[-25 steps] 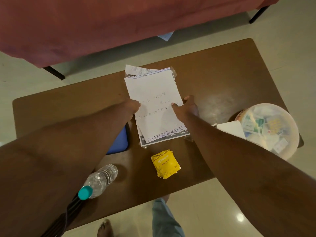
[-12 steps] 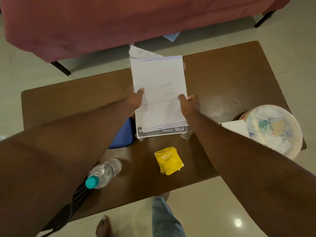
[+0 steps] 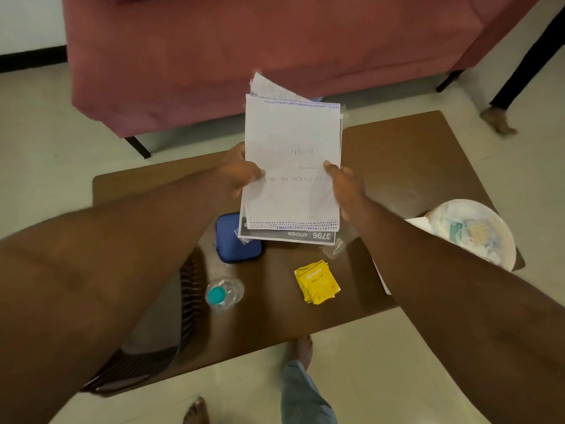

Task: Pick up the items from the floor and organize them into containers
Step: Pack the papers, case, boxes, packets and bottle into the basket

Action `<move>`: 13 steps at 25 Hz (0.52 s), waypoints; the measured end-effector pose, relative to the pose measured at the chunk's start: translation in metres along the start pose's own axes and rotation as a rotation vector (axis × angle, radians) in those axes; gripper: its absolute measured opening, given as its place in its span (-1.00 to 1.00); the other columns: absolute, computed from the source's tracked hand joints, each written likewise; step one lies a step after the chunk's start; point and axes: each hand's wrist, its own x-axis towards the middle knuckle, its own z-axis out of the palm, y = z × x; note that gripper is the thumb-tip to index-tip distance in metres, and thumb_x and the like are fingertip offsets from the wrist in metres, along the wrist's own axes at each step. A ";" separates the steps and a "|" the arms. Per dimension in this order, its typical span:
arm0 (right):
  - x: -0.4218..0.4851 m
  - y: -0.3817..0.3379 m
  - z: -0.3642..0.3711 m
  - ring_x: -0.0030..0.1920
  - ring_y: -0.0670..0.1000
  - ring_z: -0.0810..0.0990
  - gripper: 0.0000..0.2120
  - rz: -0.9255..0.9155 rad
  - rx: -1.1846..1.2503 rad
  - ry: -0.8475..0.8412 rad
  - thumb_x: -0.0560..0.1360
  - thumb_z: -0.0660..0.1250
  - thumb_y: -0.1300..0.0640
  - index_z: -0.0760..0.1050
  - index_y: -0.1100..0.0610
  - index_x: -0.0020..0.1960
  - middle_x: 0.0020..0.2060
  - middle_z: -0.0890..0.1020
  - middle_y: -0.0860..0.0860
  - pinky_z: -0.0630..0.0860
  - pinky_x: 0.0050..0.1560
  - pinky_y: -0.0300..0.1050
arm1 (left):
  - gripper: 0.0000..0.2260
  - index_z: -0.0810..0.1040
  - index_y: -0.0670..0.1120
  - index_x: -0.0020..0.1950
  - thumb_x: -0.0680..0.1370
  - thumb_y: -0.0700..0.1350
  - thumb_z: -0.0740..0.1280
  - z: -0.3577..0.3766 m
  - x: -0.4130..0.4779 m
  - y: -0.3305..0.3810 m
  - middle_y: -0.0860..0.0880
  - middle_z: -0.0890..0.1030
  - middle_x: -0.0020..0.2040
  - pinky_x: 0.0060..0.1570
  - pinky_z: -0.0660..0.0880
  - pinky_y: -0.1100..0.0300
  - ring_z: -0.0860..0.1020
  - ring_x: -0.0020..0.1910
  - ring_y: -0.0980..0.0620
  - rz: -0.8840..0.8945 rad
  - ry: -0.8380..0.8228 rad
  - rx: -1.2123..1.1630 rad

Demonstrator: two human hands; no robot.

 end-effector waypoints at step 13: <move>-0.205 0.002 0.151 -0.01 0.05 0.70 -0.73 -0.005 0.031 -0.249 0.63 0.28 0.30 0.47 -0.08 0.13 0.05 0.69 -0.02 0.66 -0.09 0.04 | -0.59 0.50 -0.14 0.38 0.55 -0.37 0.35 -0.209 -0.186 -0.092 -0.10 0.62 0.28 0.28 0.52 -0.10 0.59 0.23 -0.14 -0.076 -0.066 -0.041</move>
